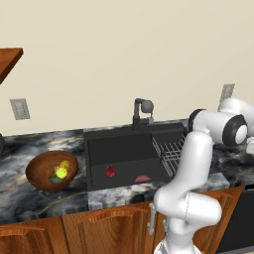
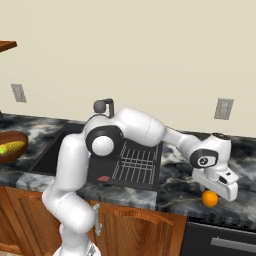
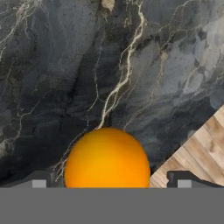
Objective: There is a mixed pile of frozen fruits and vegetables on the counter. Locate all the frozen vegetables and place the items in a bowl on the counter. Take all the frozen fruits and defrost them in a running sink.
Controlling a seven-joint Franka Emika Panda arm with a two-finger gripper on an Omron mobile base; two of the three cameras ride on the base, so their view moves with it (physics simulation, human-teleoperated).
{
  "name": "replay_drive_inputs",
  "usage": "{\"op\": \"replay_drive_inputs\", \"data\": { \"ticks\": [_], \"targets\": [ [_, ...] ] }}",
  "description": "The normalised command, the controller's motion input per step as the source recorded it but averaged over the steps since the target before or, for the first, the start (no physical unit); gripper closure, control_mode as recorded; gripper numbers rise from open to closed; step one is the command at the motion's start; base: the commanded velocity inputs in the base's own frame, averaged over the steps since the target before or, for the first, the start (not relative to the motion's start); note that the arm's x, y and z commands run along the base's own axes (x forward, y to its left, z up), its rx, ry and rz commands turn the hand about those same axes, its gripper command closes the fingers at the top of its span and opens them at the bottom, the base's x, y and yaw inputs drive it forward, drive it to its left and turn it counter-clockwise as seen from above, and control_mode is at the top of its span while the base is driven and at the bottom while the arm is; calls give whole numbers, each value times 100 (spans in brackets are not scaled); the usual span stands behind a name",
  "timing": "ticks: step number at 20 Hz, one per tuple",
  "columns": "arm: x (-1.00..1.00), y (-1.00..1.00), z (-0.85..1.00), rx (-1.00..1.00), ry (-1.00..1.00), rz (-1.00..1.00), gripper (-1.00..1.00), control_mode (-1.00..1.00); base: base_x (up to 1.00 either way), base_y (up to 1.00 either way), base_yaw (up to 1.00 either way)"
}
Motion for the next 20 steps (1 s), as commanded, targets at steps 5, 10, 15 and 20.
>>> {"op": "replay_drive_inputs", "data": {
  "ticks": [5,10,15,20],
  "targets": [
    [9,-11,-22,1,1,1,-100,-100,0,0,0],
    [-2,3,-33,3,5,0,100,-100,0,0,0],
    [0,1,-13,1,1,0,100,-100,0,0,0],
    [0,13,19,0,-3,6,100,-100,0,0,0]
  ]
}}
